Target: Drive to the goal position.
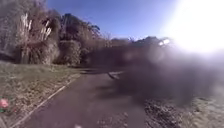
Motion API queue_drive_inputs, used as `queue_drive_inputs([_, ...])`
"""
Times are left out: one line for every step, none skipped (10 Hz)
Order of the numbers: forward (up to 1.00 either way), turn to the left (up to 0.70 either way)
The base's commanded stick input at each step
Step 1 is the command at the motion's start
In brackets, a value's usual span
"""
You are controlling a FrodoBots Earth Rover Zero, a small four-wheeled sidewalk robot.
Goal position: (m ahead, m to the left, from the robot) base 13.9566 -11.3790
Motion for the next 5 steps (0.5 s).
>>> queue_drive_inputs([0.6,0.0])
queue_drive_inputs([0.6,0.0])
queue_drive_inputs([0.6,0.0])
queue_drive_inputs([0.6,0.0])
queue_drive_inputs([0.6,0.0])
